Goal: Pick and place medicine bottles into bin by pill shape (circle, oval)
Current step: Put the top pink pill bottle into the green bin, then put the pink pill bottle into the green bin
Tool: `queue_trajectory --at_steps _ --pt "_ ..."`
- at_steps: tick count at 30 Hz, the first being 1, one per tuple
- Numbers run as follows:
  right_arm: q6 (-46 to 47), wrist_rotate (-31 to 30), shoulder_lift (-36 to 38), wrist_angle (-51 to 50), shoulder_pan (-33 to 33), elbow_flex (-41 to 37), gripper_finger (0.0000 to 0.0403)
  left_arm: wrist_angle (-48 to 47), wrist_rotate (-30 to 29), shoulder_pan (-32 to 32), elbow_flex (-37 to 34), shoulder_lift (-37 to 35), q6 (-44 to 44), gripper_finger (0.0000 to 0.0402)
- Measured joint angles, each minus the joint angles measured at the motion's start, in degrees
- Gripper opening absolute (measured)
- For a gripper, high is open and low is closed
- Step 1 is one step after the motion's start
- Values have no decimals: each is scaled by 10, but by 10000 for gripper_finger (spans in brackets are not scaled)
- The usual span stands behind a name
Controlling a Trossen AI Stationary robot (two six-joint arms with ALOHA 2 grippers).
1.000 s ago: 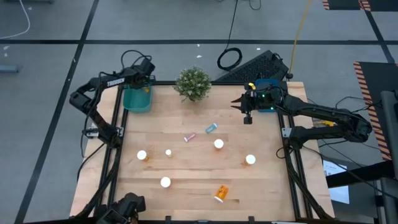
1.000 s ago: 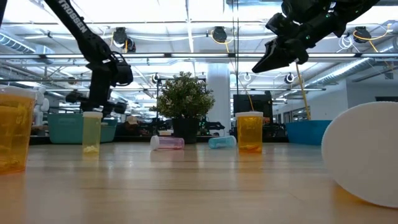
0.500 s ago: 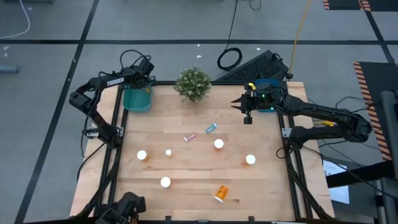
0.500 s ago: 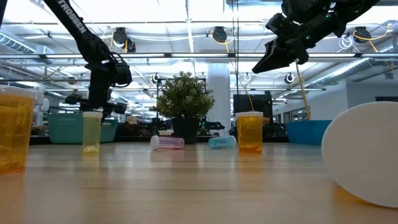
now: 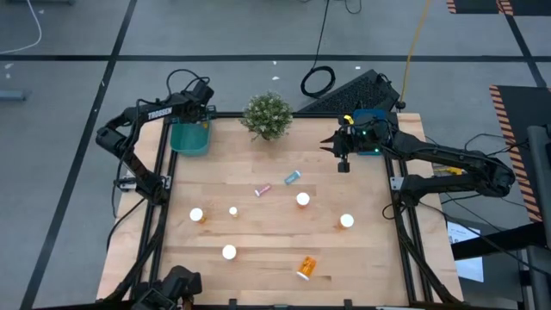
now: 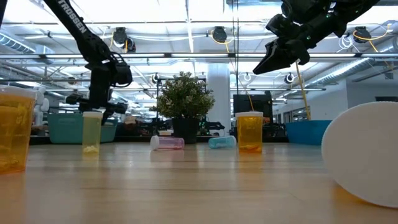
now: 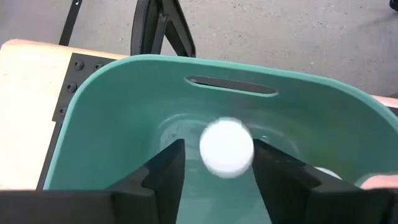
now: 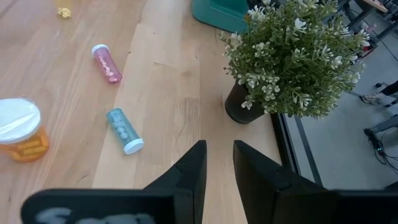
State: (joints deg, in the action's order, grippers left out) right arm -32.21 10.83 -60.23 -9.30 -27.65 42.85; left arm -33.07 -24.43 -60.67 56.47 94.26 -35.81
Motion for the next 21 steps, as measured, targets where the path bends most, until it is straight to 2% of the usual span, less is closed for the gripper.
queue_trajectory --at_steps 10,21 --pt "0 0 0 0 0 0 75 2 0 0 0 -20 30 195" --pt "0 0 0 0 0 0 75 0 0 20 1 -133 106 195"
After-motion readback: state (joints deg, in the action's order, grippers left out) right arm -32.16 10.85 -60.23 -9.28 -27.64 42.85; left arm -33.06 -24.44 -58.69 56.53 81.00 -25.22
